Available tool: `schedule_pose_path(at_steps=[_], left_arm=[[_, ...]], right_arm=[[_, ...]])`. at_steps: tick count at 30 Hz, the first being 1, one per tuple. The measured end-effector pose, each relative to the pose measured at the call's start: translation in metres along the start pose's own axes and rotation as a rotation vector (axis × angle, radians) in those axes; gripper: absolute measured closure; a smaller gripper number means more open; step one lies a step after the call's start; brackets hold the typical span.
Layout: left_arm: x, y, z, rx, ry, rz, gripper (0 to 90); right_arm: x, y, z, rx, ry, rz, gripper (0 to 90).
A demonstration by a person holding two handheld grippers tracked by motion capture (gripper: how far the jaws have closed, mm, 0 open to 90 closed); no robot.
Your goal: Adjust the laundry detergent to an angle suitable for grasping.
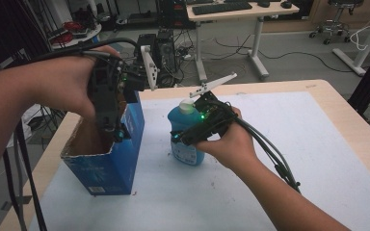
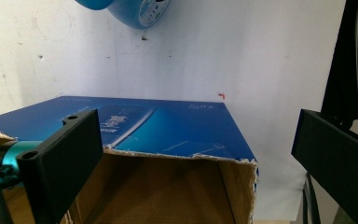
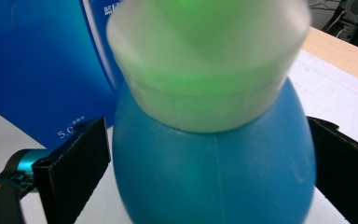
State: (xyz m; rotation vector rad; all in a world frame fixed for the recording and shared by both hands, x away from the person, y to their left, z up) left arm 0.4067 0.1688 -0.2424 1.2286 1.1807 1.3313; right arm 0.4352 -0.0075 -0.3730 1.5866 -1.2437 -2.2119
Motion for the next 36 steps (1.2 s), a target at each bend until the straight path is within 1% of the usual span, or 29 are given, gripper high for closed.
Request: schedule_pose_path(at_steps=[10, 12, 13, 14, 16, 17, 20, 21, 22, 25, 29, 31, 33, 36], left_arm=[[-0.0003, -0.0012, 0.0004, 0.000, 0.005, 0.001, 1.8], [0.0000, -0.0012, 0.0007, 0.000, 0.003, 0.003, 1.8], [0.0001, -0.0011, 0.0008, 0.000, 0.001, 0.005, 1.8], [0.0001, -0.0010, 0.0009, 0.001, 0.001, 0.005, 1.8], [-0.0001, -0.0014, 0.0009, 0.002, 0.005, 0.001, 1.8], [-0.0002, -0.0016, 0.0012, 0.002, 0.003, 0.002, 1.8], [-0.0004, -0.0024, 0.0017, 0.004, 0.006, 0.008, 1.8], [-0.0004, -0.0024, 0.0018, 0.004, 0.005, 0.008, 1.8], [-0.0005, -0.0023, 0.0017, 0.003, 0.005, 0.009, 1.8], [-0.0004, -0.0024, 0.0021, 0.005, 0.005, 0.006, 1.8], [0.0008, -0.0034, 0.0036, 0.004, 0.012, 0.009, 1.8], [0.0012, -0.0039, 0.0039, 0.005, 0.015, 0.009, 1.8], [0.0014, -0.0040, 0.0042, 0.005, 0.015, 0.009, 1.8], [0.0015, -0.0041, 0.0044, 0.005, 0.014, 0.007, 1.8]], right_arm=[[0.0002, -0.0042, -0.0001, 0.020, 0.004, -0.002, 5.3], [0.0006, -0.0043, 0.0000, 0.024, 0.014, 0.002, 8.6], [0.0006, -0.0039, 0.0004, 0.023, 0.013, 0.003, 12.4], [0.0003, -0.0036, 0.0000, 0.015, 0.025, -0.007, 12.8], [-0.0001, -0.0031, 0.0014, 0.024, 0.023, -0.009, 12.8], [-0.0003, -0.0033, 0.0011, 0.028, 0.033, -0.013, 12.8], [0.0000, -0.0030, 0.0015, 0.032, 0.027, -0.010, 13.4], [-0.0001, -0.0027, 0.0015, 0.030, 0.028, -0.014, 15.4], [0.0000, -0.0022, 0.0012, 0.027, 0.031, -0.016, 15.6], [0.0006, -0.0020, 0.0013, 0.037, 0.035, -0.018, 16.0], [0.0018, -0.0024, 0.0007, 0.033, 0.034, -0.019, 17.5], [0.0019, -0.0021, 0.0010, 0.030, 0.039, -0.021, 22.9], [0.0017, -0.0017, 0.0010, 0.017, 0.043, -0.029, 23.6], [0.0018, -0.0024, 0.0008, 0.025, 0.048, -0.030, 23.9]])
Point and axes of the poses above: each handheld gripper's, and its own axes: y roughly backward along the jaws, x roughly out of its underside, z roughly to its left, the point moved 2 cm from there along -y, roughly forward along the jaws, and after that the axes turned 9 degrees about z, right-handed, at the moved point
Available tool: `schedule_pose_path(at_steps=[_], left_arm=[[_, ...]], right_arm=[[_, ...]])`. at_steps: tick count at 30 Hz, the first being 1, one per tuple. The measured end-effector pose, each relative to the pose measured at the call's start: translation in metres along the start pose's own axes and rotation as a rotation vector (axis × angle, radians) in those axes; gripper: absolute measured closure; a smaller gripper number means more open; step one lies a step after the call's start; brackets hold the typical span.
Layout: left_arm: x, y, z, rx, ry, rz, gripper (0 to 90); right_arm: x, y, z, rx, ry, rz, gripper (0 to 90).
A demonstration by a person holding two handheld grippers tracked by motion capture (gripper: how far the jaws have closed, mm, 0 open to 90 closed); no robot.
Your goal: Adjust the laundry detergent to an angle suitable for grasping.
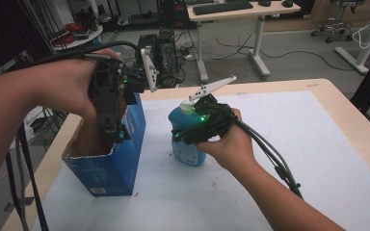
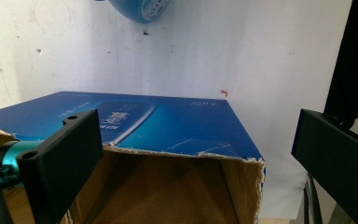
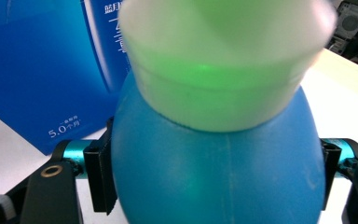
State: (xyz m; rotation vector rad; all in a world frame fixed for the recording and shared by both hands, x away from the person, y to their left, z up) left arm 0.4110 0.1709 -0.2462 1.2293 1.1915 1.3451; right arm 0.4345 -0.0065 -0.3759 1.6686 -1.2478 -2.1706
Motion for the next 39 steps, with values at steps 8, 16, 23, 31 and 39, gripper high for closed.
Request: schedule_pose_path(at_steps=[8, 16, 23, 31, 39], left_arm=[[-0.0006, -0.0005, 0.0006, -0.003, -0.003, 0.004, 1.8], [-0.0014, -0.0012, 0.0005, -0.001, -0.002, 0.004, 1.8], [-0.0005, -0.0007, 0.0008, -0.002, -0.002, 0.007, 1.8], [-0.0006, -0.0021, 0.0015, -0.001, 0.000, 0.001, 1.8], [-0.0039, -0.0049, 0.0014, 0.001, -0.007, 0.003, 1.8]], right_arm=[[0.0003, 0.0011, -0.0007, 0.002, 0.003, -0.003, 28.7], [0.0013, 0.0028, -0.0024, 0.007, 0.007, -0.012, 32.9], [0.0019, 0.0020, -0.0013, 0.005, 0.014, -0.019, 36.9], [0.0015, 0.0021, 0.0008, -0.002, 0.027, -0.029, 42.7], [0.0015, 0.0027, -0.0006, -0.018, 0.025, -0.032, 44.4]])
Point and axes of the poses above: each handheld gripper's, and its own axes: y roughly backward along the jaws, x roughly out of its underside, z roughly to its left, the point moved 2 cm from there along -y, roughly forward along the jaws, and after that the axes turned 9 degrees about z, right-handed, at the moved point
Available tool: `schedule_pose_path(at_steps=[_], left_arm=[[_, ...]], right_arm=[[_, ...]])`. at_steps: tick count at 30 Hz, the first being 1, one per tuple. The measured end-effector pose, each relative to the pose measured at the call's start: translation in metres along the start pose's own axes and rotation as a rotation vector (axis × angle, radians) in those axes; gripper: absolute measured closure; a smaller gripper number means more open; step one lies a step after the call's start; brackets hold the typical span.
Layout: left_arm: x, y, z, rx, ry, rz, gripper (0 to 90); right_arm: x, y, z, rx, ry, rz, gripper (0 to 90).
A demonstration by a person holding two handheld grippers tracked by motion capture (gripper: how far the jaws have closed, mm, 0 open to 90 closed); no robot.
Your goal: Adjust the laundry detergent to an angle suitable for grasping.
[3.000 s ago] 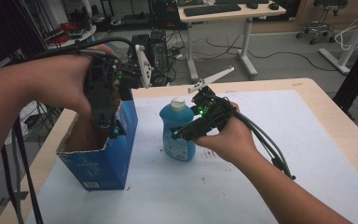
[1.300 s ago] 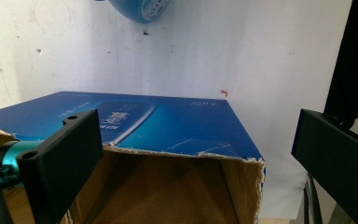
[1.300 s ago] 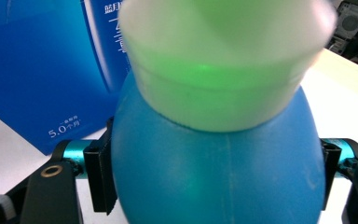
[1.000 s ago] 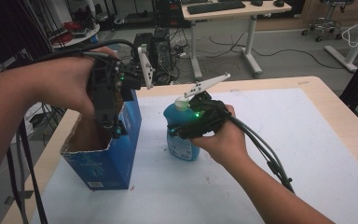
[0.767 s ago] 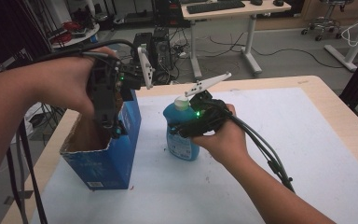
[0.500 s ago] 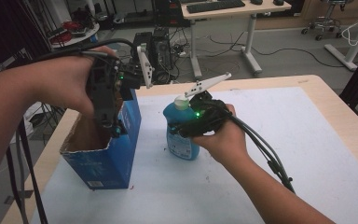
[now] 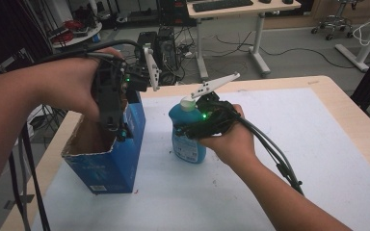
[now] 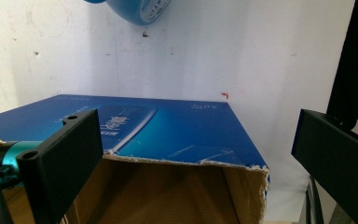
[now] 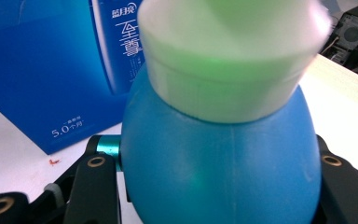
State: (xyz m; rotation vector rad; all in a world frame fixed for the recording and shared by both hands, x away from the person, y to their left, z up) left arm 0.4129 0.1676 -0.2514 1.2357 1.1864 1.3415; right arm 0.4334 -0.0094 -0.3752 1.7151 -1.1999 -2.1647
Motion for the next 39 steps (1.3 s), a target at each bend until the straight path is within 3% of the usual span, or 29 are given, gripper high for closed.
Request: schedule_pose_path(at_steps=[7, 18, 21, 27, 39], left_arm=[[0.001, 0.000, -0.001, -0.002, 0.001, -0.001, 1.8], [-0.004, 0.000, 0.001, 0.002, -0.004, -0.001, 1.8], [-0.005, 0.000, 0.000, 0.001, -0.002, -0.004, 1.8], [-0.005, 0.000, 0.000, 0.001, 0.001, 0.001, 1.8], [-0.010, -0.002, -0.001, 0.010, -0.003, 0.013, 1.8]], right_arm=[[0.000, 0.005, 0.000, -0.009, 0.021, 0.006, 44.7], [0.000, 0.039, 0.001, -0.061, 0.089, -0.005, 44.9], [0.002, 0.049, 0.001, -0.092, 0.121, 0.004, 44.9], [0.010, 0.063, 0.008, -0.162, 0.240, 0.023, 44.8], [0.027, 0.073, 0.016, -0.345, 0.334, 0.005, 44.9]])
Point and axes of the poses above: each handheld gripper's, and its own axes: y roughly backward along the jaws, x roughly out of its underside, z roughly to its left, the point moved 2 cm from there along -y, roughly forward along the jaws, and after that the axes turned 9 degrees about z, right-handed, at the moved point
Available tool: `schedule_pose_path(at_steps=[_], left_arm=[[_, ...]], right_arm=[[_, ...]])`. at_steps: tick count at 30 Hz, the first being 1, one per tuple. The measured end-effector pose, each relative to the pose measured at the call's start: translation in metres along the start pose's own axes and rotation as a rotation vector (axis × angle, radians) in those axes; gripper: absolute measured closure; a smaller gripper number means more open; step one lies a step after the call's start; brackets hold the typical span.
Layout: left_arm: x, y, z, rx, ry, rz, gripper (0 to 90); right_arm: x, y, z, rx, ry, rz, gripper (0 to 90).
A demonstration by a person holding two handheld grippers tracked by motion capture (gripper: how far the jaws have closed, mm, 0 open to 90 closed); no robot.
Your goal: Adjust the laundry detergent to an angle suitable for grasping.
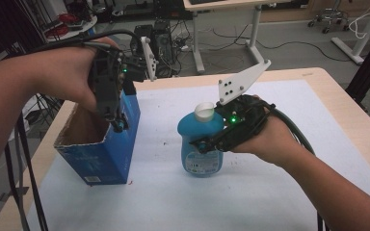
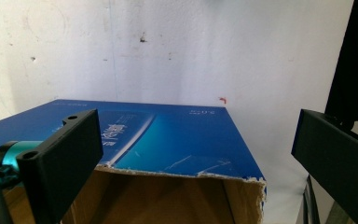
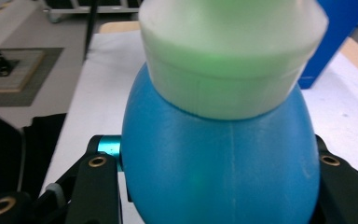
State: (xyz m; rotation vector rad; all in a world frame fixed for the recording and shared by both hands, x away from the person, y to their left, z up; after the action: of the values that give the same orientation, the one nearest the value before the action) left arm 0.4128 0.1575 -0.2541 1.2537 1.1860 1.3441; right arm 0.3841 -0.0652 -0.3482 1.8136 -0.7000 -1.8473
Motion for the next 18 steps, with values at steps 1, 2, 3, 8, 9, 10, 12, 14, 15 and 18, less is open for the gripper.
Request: schedule_pose_path(at_steps=[1, 2, 3, 8, 9, 10, 12, 14, 15, 18], left_arm=[[0.000, 0.000, 0.000, 0.000, -0.002, 0.002, 1.8], [-0.001, -0.001, 0.000, 0.000, -0.001, 0.000, 1.8], [-0.001, -0.001, 0.000, 0.000, -0.002, 0.000, 1.8], [-0.002, -0.002, 0.000, 0.001, -0.004, 0.003, 1.8], [-0.002, -0.002, 0.000, 0.001, -0.004, 0.006, 1.8], [-0.002, -0.002, 0.000, 0.002, -0.004, 0.006, 1.8], [-0.003, -0.003, 0.001, 0.002, -0.005, 0.006, 1.8], [-0.004, -0.003, 0.001, 0.004, -0.003, 0.007, 1.8], [-0.004, -0.003, 0.001, 0.004, -0.007, 0.008, 1.8], [-0.005, -0.004, 0.001, 0.006, -0.009, 0.007, 1.8]], right_arm=[[0.001, 0.000, 0.001, -0.011, 0.008, -0.002, 44.9], [0.001, -0.001, 0.001, -0.024, 0.016, -0.005, 44.9], [0.002, -0.001, 0.002, -0.033, 0.023, -0.009, 44.9], [0.006, -0.006, 0.005, -0.080, 0.052, -0.002, 44.8], [0.006, -0.008, 0.006, -0.086, 0.052, 0.000, 44.8], [0.007, -0.009, 0.007, -0.088, 0.055, 0.000, 44.8], [0.008, -0.012, 0.008, -0.094, 0.056, -0.002, 44.8], [0.010, -0.015, 0.009, -0.095, 0.055, -0.004, 44.8], [0.010, -0.017, 0.009, -0.097, 0.053, -0.001, 44.7], [0.013, -0.021, 0.010, -0.093, 0.055, 0.003, 44.7]])
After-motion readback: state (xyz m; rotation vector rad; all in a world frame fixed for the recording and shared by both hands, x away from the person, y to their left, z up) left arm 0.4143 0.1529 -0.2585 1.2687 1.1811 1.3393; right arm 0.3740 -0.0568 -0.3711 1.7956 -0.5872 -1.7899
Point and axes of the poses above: each handheld gripper's, and its own axes: y roughly backward along the jaws, x roughly out of its underside, z roughly to its left, the point moved 2 cm from there along -y, roughly forward along the jaws, and after that the axes turned 9 degrees about z, right-handed, at the moved point
